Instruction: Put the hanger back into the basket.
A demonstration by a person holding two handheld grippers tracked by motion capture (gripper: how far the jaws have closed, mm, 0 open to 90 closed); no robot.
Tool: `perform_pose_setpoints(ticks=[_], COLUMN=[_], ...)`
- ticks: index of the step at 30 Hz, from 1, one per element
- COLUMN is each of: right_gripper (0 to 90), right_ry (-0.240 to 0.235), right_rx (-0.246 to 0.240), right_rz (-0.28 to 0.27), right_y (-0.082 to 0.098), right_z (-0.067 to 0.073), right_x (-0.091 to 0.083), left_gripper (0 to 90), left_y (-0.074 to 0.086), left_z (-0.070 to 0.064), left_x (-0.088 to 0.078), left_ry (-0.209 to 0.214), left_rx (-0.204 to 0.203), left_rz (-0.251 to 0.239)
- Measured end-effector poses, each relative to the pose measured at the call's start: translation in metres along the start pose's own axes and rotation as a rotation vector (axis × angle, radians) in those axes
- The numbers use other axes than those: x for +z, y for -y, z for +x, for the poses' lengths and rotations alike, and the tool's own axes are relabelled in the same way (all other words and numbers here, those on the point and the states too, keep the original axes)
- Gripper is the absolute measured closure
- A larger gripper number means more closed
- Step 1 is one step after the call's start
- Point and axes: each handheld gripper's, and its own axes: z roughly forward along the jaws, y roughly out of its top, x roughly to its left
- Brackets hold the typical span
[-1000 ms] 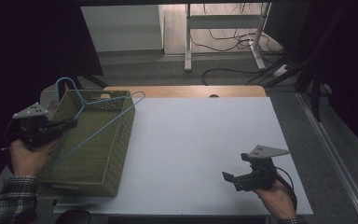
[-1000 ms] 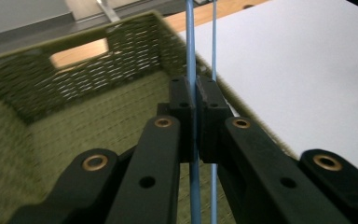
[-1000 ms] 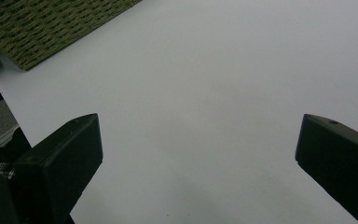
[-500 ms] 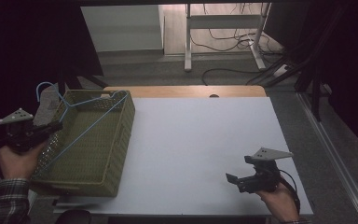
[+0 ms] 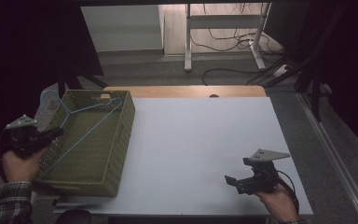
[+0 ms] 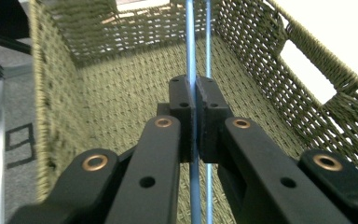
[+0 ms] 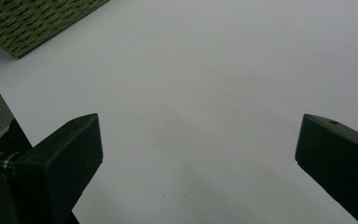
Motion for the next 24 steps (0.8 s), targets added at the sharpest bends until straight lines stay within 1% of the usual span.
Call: perform_pose_setpoints(ticks=[4,6,7,9,10,11,12,13,14,15,16,17,18,19,20,22,23,24], right_gripper=[0.4,0.5,0.5,0.4,0.5,0.5,0.5,0.4,0.5,0.5,0.5,0.5,0.5,0.5,0.5,0.5,0.5,0.4], right_ry=[-0.003,-0.004,-0.006,-0.005,-0.004,-0.003,-0.002,-0.002,-0.001,0.0,0.004,0.005,0.008,0.01,0.012,0.017,0.02,0.023], right_rx=[-0.001,-0.001,0.0,-0.003,-0.002,-0.002,-0.003,-0.004,-0.003,-0.003,-0.001,0.0,-0.001,-0.004,-0.005,-0.004,-0.005,-0.005], right_rz=[0.008,0.014,0.015,0.016,0.015,0.013,0.012,0.013,0.012,0.011,0.012,0.011,0.01,0.007,0.005,-0.002,-0.007,-0.012], right_y=[0.001,0.001,0.001,0.002,0.002,0.002,0.002,0.002,0.002,0.002,0.003,0.003,0.003,0.003,0.003,0.003,0.003,0.003], right_z=[0.0,0.0,0.0,0.0,-0.001,-0.001,-0.001,-0.001,-0.001,-0.002,-0.001,-0.002,-0.002,-0.002,-0.002,-0.002,-0.002,-0.002], right_x=[0.001,0.002,0.002,0.002,0.002,0.002,0.002,0.001,0.001,0.001,0.001,0.001,0.0,0.0,-0.001,-0.002,-0.003,-0.004], left_gripper=[87.4,87.4,87.4,87.3,87.3,87.2,87.1,86.8,86.4,85.9,83.6,79.6,74.5,69.5,66.3,56.5,51.6,44.7], left_y=[0.001,0.001,0.001,0.002,0.002,0.003,0.003,0.003,0.003,0.003,0.003,0.003,0.003,0.002,0.002,0.002,0.001,0.001], left_z=[-0.002,-0.002,-0.002,-0.002,-0.002,-0.002,-0.003,-0.003,-0.003,-0.004,-0.004,-0.003,-0.003,-0.003,-0.004,-0.007,-0.01,-0.013], left_x=[0.013,0.02,0.023,0.029,0.031,0.033,0.034,0.035,0.036,0.035,0.034,0.033,0.031,0.029,0.028,0.024,0.021,0.019], left_ry=[0.016,0.018,0.025,0.022,0.027,0.018,0.005,0.002,0.002,-0.016,-0.023,-0.021,-0.033,-0.036,-0.034,-0.024,-0.006,0.006], left_rx=[-0.006,-0.007,-0.014,-0.01,-0.012,-0.002,0.008,0.009,0.01,0.017,0.015,0.009,0.007,0.009,0.005,0.002,-0.001,-0.004], left_rz=[0.019,0.038,0.048,0.08,0.094,0.115,0.12,0.129,0.133,0.125,0.117,0.108,0.096,0.09,0.083,0.058,0.039,0.027])
